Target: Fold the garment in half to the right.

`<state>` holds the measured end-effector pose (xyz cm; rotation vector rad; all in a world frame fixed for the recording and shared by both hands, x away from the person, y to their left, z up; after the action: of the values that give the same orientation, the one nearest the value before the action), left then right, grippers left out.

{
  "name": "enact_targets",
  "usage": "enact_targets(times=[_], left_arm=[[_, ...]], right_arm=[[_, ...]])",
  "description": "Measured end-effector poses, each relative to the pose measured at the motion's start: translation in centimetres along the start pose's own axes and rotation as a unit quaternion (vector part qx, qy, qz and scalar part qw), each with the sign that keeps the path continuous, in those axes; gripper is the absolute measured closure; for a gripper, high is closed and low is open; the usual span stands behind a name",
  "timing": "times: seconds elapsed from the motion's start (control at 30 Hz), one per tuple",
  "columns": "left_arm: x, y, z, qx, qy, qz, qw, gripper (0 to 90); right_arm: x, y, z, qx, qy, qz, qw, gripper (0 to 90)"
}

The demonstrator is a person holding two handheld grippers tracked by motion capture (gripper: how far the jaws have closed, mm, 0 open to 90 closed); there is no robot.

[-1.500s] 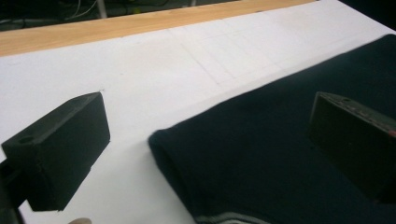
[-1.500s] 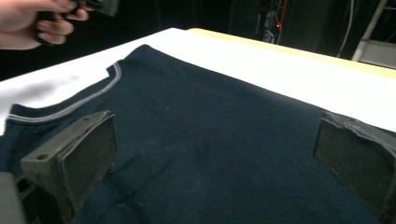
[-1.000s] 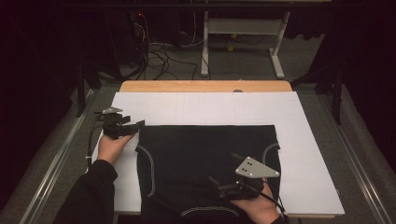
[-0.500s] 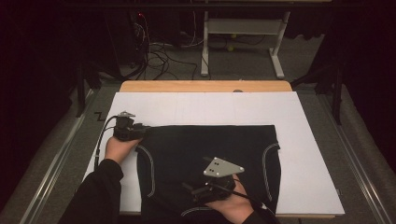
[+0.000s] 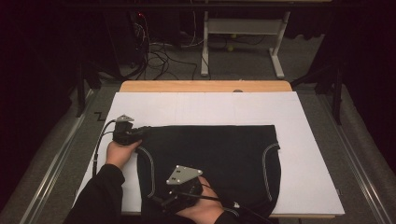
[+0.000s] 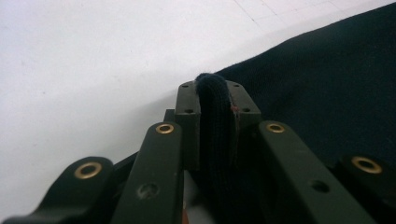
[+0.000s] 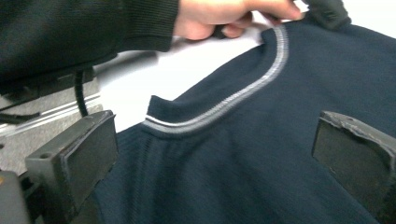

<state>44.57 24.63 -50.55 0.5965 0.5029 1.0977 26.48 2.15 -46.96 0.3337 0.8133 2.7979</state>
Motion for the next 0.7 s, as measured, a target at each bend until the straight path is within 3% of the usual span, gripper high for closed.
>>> enact_targets(times=[0.13, 0.27, 0.4, 0.53, 0.6, 0.7], left_arm=[[0.0, 0.2, -0.1, -0.012, 0.003, -0.003, 0.9999, 74.1], [0.0, 0.3, -0.1, -0.018, 0.001, 0.001, 0.9998, 74.1], [0.0, 0.4, -0.2, -0.022, -0.001, 0.000, 0.9998, 74.1], [0.0, 0.4, -0.2, -0.022, -0.002, 0.001, 0.9998, 74.0], [0.0, 0.4, -0.2, -0.022, -0.002, 0.001, 0.9998, 74.1], [0.0, 0.4, -0.2, -0.021, -0.002, 0.001, 0.9998, 74.0]], right_arm=[[0.8, -1.7, 0.4, 0.019, 0.006, 0.011, 0.9997, 6.2], [1.3, -3.1, 0.4, 0.071, 0.011, 0.019, 0.9973, 16.0], [1.9, -4.3, 0.0, 0.101, 0.006, 0.027, 0.9945, 20.9], [2.5, -5.2, -0.2, 0.116, 0.013, 0.033, 0.9926, 20.5], [2.7, -5.7, -0.3, 0.125, 0.012, 0.037, 0.9914, 16.2], [2.9, -6.3, -0.2, 0.139, 0.021, 0.029, 0.9896, 13.3]])
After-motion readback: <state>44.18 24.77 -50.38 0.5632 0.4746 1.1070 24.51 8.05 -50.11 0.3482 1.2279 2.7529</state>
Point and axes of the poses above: each handheld gripper's, and its own axes: y roughly backward along the jaws, z roughly out of its top, x roughly to its left, the point moved 3 cm from there along -y, roughly forward along the jaws, and after that the axes turned 13 degrees about z, right-handed, at the moved point
